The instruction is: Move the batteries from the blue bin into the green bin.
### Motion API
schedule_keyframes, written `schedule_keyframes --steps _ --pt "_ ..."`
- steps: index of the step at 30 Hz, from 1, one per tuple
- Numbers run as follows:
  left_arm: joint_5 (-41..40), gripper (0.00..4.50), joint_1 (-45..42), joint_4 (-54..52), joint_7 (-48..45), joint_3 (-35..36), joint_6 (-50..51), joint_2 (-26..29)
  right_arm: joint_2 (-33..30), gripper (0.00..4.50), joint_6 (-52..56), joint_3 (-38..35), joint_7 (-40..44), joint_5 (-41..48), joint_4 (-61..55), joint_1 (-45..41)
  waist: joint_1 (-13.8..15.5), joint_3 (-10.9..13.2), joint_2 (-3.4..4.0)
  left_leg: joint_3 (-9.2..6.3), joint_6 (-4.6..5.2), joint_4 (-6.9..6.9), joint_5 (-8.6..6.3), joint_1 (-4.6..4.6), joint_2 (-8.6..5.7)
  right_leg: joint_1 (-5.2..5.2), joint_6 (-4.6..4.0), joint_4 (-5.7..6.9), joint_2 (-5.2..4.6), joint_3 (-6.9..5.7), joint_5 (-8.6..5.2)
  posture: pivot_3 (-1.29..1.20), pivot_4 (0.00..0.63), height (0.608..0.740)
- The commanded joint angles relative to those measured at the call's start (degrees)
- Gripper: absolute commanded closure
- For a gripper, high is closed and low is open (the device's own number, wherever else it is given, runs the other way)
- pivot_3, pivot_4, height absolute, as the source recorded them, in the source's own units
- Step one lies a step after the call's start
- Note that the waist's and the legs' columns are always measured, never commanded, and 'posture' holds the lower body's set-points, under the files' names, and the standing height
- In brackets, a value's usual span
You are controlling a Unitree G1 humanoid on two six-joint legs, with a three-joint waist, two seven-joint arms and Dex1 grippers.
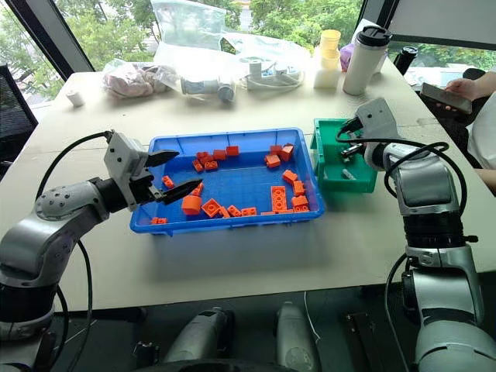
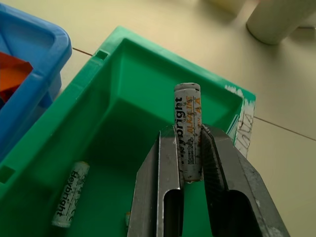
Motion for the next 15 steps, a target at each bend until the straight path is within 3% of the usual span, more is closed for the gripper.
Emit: schedule_keyframes --steps 1,7,15 --pt "-0.53 0.0 -1.49 -0.23 -0.61 1.04 -0.53 0.22 -0.31 3.04 0.3 -1.92 0.18 0.96 -4.87 0.26 0.16 0.0 0.0 -0.01 0.0 0.01 0.0 0.0 0.0 0.0 0.0 0.0 0.0 0.0 0.0 0.0 0.15 0.74" --pt "-0.76 0.0 -1.92 0.09 -1.17 1.44 -0.18 0.39 -1.06 0.05 0.09 -2.5 0.16 1.44 -6.19 -0.53 0.45 0.0 0.0 -0.01 0.0 0.03 0.0 -0.01 -0.02 0.02 0.0 -0.02 -0.01 -0.01 0.0 0.0 0.15 0.74" --pt "-1.77 0.0 -1.61 -0.44 -2.45 2.92 1.11 2.3 -2.47 0.05 3.01 -4.45 12.19 13.27 -18.57 0.53 0.33 0.0 0.0 -0.05 0.0 0.02 0.0 -0.01 0.0 0.02 0.0 -0.02 0.01 -0.02 0.0 0.0 0.15 0.74"
